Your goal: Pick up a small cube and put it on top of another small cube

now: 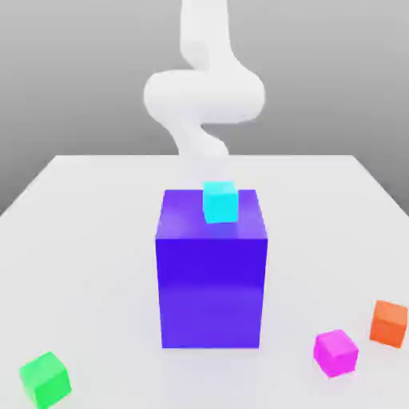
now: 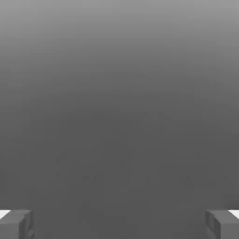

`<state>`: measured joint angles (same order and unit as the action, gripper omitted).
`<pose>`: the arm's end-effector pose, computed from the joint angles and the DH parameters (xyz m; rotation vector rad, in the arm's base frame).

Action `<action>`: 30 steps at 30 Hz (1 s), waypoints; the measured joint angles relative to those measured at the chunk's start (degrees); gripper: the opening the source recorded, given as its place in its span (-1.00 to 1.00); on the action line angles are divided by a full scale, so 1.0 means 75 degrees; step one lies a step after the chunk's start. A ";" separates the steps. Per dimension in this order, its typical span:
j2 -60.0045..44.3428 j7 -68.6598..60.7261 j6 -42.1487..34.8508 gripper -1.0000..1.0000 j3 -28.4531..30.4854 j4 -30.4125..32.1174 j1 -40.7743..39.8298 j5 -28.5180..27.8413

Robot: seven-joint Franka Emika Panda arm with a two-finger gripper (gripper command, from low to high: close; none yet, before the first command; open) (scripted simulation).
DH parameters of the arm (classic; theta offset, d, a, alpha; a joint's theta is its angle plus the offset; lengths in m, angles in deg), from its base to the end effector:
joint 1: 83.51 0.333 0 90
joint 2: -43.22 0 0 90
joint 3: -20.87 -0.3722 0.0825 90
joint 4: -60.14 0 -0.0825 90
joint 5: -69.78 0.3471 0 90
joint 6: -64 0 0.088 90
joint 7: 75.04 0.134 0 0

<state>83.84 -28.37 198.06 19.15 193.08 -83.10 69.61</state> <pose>0.3251 0.0167 0.6961 -2.5041 1.0233 -0.9529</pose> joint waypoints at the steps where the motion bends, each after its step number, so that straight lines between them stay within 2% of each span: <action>1: -0.0300 0.0051 0.0131 0.00 -0.0100 0.0067 0.0025 -0.0013; 19: -0.5311 0.1305 0.2308 0.00 -0.1618 0.1177 0.0814 -0.0801; 25: -0.6982 0.1767 0.3041 0.00 -0.1720 0.1525 0.1317 -0.1137; 30: -0.8370 0.2300 0.4034 0.00 -0.1102 0.1316 0.1891 -0.1797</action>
<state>21.06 -11.12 228.32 10.89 202.95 -68.92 56.13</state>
